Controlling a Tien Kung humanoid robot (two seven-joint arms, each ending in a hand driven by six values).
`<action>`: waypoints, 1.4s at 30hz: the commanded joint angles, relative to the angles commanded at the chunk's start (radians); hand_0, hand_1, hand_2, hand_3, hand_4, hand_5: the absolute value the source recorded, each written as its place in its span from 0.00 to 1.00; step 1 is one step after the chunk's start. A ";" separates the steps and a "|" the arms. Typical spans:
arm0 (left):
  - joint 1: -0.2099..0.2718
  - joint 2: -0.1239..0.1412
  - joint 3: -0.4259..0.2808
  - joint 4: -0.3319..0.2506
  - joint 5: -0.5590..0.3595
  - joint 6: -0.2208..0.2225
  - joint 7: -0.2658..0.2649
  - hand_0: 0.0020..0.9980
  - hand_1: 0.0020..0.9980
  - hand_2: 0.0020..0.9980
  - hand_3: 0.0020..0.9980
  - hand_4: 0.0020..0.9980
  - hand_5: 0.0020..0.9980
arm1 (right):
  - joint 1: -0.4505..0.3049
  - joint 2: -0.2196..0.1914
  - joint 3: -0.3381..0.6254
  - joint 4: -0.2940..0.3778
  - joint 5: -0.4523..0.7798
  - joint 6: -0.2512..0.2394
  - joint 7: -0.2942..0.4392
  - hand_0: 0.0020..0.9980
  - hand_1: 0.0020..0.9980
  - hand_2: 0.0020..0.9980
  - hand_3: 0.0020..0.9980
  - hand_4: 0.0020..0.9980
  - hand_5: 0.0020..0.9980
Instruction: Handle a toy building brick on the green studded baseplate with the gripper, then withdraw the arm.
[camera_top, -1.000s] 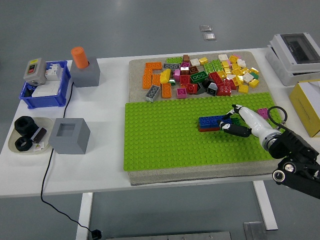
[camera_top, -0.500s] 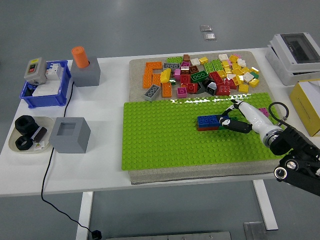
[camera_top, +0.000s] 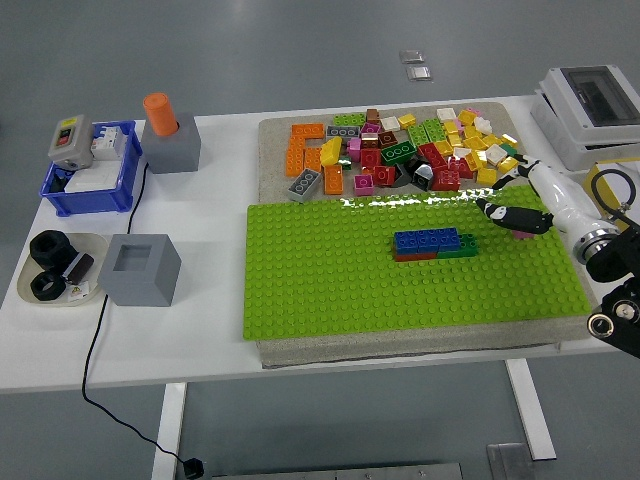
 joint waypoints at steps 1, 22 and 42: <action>-0.001 0.001 -0.002 0.000 0.002 0.000 0.001 0.85 0.89 0.84 0.62 0.91 0.45 | 0.014 -0.010 -0.018 -0.012 -0.017 0.005 -0.012 1.00 1.00 1.00 0.75 0.83 0.32; -0.006 0.020 -0.025 -0.002 0.021 0.011 0.014 0.85 0.89 0.84 0.62 0.90 0.44 | 0.138 -0.027 -0.248 -0.187 -0.013 0.001 0.058 1.00 0.95 0.92 0.86 0.87 0.11; -0.017 0.025 -0.030 -0.002 0.026 0.012 0.016 0.85 0.89 0.84 0.62 0.90 0.43 | 0.179 -0.033 -0.329 -0.179 -0.002 0.037 0.082 1.00 0.98 1.00 0.70 0.85 0.08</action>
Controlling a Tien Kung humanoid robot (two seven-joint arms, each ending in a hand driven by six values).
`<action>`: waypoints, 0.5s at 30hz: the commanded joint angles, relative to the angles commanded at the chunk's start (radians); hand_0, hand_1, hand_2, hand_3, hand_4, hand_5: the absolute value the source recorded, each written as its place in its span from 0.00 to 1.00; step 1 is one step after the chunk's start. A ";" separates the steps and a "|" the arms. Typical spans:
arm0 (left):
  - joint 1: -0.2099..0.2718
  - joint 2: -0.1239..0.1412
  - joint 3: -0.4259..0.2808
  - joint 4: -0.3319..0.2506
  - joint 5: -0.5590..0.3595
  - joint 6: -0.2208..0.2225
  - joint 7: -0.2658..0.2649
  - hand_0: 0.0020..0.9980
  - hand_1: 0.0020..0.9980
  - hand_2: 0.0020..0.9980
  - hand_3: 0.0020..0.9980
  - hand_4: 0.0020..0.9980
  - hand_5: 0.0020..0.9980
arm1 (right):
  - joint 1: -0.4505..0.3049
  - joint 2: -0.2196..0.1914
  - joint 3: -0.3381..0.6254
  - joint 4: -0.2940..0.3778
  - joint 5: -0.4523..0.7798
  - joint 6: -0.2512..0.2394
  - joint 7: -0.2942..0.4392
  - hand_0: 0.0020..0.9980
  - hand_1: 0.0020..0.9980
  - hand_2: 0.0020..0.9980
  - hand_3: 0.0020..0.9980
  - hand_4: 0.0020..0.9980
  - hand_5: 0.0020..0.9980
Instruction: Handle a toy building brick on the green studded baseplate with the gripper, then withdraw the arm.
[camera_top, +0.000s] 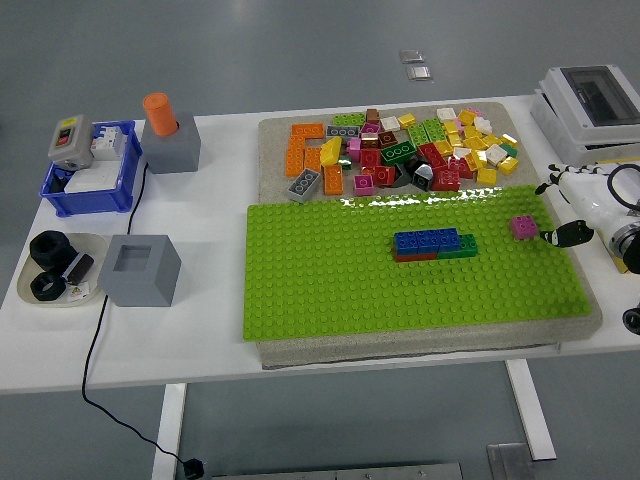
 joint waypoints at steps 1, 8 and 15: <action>0.000 0.001 -0.001 0.000 0.001 0.000 0.001 0.85 0.89 0.84 0.62 0.90 0.43 | -0.001 -0.001 0.001 0.001 -0.002 0.000 -0.001 1.00 0.98 1.00 0.70 0.85 0.08; 0.002 -0.001 -0.004 -0.001 0.007 0.000 0.004 0.85 0.89 0.84 0.62 0.90 0.43 | -0.016 0.001 0.023 0.005 -0.011 -0.005 -0.003 1.00 0.99 1.00 0.72 0.85 0.08; 0.001 -0.001 -0.011 -0.001 0.015 0.000 0.007 0.85 0.89 0.84 0.62 0.90 0.42 | -0.041 -0.005 0.053 0.009 -0.008 -0.010 -0.002 1.00 1.00 1.00 0.72 0.85 0.07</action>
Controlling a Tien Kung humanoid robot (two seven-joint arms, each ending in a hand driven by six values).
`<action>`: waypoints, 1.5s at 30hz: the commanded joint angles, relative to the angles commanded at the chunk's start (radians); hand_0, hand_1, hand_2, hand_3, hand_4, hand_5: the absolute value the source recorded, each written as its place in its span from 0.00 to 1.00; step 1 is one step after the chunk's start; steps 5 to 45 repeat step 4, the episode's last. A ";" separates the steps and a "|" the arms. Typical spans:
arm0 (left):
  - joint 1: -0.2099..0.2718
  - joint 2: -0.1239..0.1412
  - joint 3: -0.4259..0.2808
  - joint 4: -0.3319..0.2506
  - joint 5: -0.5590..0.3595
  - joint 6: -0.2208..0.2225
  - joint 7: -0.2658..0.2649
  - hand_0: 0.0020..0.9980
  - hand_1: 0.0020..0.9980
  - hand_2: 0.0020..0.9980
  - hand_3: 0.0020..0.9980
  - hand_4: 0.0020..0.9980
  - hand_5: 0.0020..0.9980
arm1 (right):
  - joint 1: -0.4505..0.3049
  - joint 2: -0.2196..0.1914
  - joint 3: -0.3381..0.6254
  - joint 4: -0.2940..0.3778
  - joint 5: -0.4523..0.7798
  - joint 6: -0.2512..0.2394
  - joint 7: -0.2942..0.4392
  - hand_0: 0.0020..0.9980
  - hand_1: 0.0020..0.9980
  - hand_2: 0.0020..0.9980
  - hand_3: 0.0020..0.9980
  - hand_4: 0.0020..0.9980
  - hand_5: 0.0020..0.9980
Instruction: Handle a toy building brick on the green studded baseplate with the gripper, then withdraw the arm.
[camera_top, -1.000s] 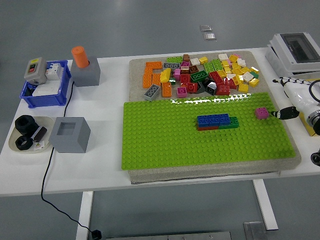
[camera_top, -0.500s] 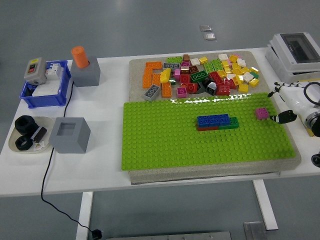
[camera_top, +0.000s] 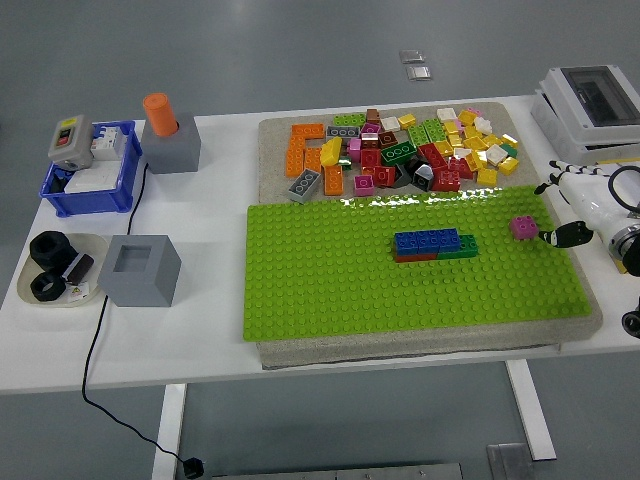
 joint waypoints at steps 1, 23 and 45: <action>-0.001 0.000 0.001 0.000 -0.001 -0.001 0.000 0.85 0.89 0.84 0.62 0.90 0.42 | -0.004 0.000 0.002 -0.002 0.005 0.000 0.002 1.00 1.00 1.00 0.72 0.85 0.07; -0.001 0.001 0.001 0.000 0.000 -0.001 0.000 0.85 0.89 0.84 0.62 0.90 0.42 | -0.007 0.003 0.002 -0.005 0.014 -0.002 0.005 1.00 1.00 1.00 0.72 0.85 0.07; -0.001 0.001 0.001 0.000 0.000 -0.001 0.000 0.85 0.89 0.84 0.62 0.90 0.42 | -0.007 0.003 0.002 -0.005 0.014 -0.002 0.005 1.00 1.00 1.00 0.72 0.85 0.07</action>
